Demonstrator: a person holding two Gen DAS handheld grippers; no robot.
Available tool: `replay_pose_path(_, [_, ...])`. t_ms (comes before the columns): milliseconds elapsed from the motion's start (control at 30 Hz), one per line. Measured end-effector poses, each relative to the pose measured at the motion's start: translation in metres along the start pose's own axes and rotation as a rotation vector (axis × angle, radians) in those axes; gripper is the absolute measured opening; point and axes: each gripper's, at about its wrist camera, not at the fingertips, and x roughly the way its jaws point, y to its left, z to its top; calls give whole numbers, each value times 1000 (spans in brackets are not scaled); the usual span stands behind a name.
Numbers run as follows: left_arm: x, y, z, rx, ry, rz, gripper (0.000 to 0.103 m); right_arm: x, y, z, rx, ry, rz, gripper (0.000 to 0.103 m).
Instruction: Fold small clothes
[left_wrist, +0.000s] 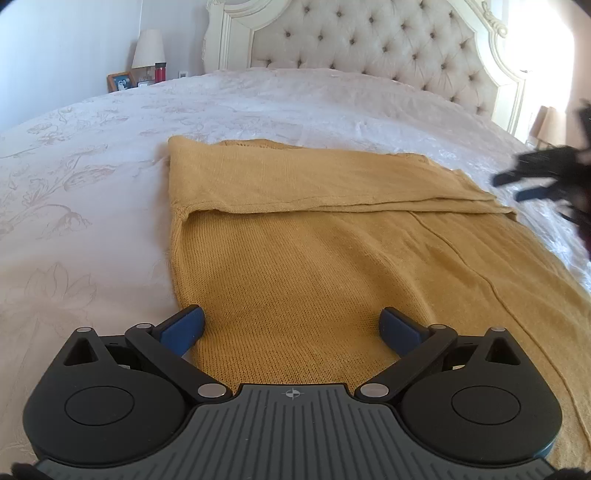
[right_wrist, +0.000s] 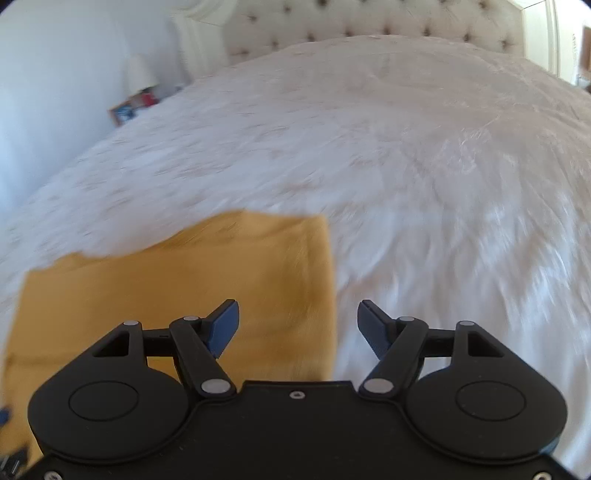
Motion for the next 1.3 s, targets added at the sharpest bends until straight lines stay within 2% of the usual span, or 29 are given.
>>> replay_pose_path(167, [0, 2, -1, -15, -7, -10, 103, -56, -2, -54, -25, 53, 61, 74])
replay_pose_path(300, [-1, 3, -1, -19, -8, -10, 103, -84, -3, -91, -66, 83, 47, 74])
replay_pose_path(467, [1, -8, 1, 35, 19, 34, 103, -105, -5, -125, 0, 100, 72, 76])
replay_pose_path(567, [-3, -9, 1, 23, 35, 37, 103, -114, -6, -144, 26, 99, 71, 77])
replay_pose_path(667, [-15, -11, -3, -6, 85, 70, 103, -121, -4, -157, 0, 105, 72, 81])
replay_pose_path(900, [-68, -16, -32, -96, 164, 62, 102, -139, -6, -180, -43, 100, 108, 87])
replay_pose_path(1067, [-105, -21, -59, -163, 195, 64, 102, -150, -13, -192, -32, 84, 149, 89])
replay_pose_path(1300, [-131, -34, -82, -165, 188, 65, 102, -157, -15, -203, -51, 69, 187, 95])
